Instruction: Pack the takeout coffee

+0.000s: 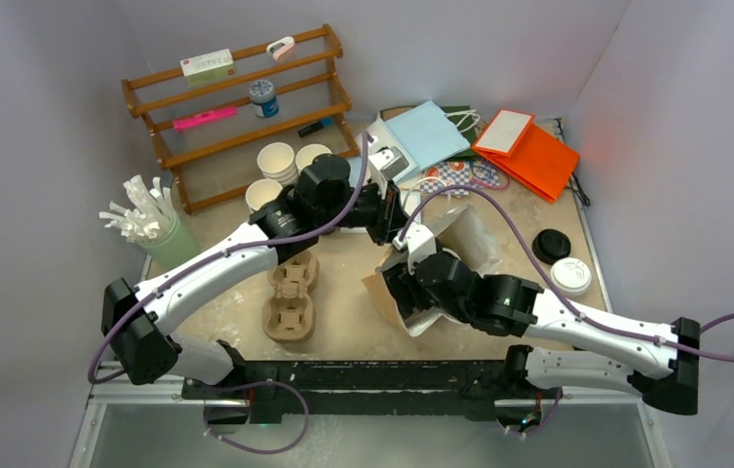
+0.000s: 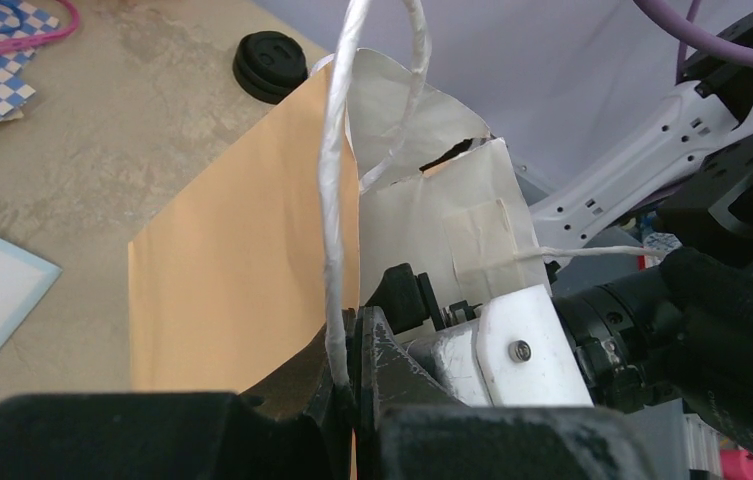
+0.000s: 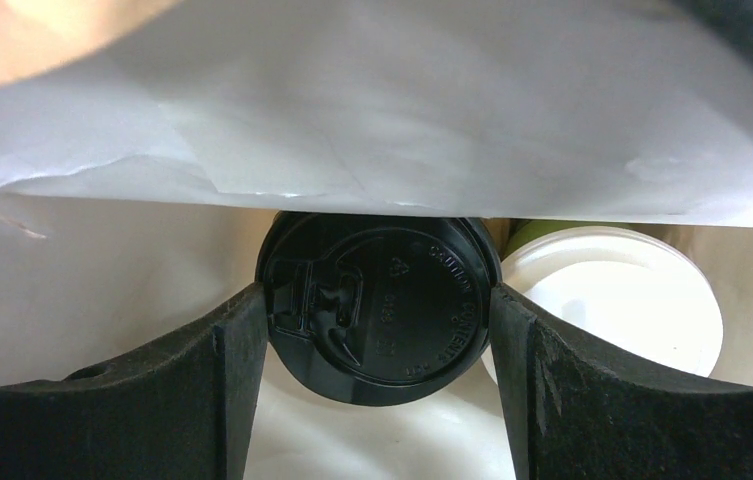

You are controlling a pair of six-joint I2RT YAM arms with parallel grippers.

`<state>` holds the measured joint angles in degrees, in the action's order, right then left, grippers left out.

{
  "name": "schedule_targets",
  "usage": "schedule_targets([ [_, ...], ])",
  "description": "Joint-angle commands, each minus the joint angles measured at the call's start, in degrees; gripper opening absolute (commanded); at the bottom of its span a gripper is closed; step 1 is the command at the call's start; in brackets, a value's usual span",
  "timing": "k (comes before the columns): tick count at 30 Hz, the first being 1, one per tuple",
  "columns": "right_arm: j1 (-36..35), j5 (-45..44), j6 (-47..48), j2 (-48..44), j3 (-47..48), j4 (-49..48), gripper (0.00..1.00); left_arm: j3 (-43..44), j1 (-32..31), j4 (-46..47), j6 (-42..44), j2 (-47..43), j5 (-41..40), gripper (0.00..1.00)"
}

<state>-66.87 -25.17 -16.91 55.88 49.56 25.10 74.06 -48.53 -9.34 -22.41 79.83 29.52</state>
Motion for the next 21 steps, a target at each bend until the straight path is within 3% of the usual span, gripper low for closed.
schedule_targets([
  [1, -0.26, 3.76, -3.56, 0.97, 4.83, 7.26, 0.48, 3.45, 0.55, 5.35, -5.7, -0.11, 7.57, 0.0],
  [11, -0.2, 10.28, -5.32, 3.59, 7.23, 12.81, 0.43, 4.07, 1.16, 3.88, -12.91, 3.4, 13.77, 0.0],
  [21, -0.21, 11.9, -8.03, 9.83, 5.43, 11.03, 0.43, 6.09, 4.18, -2.12, -9.75, 4.98, 14.57, 0.0],
])
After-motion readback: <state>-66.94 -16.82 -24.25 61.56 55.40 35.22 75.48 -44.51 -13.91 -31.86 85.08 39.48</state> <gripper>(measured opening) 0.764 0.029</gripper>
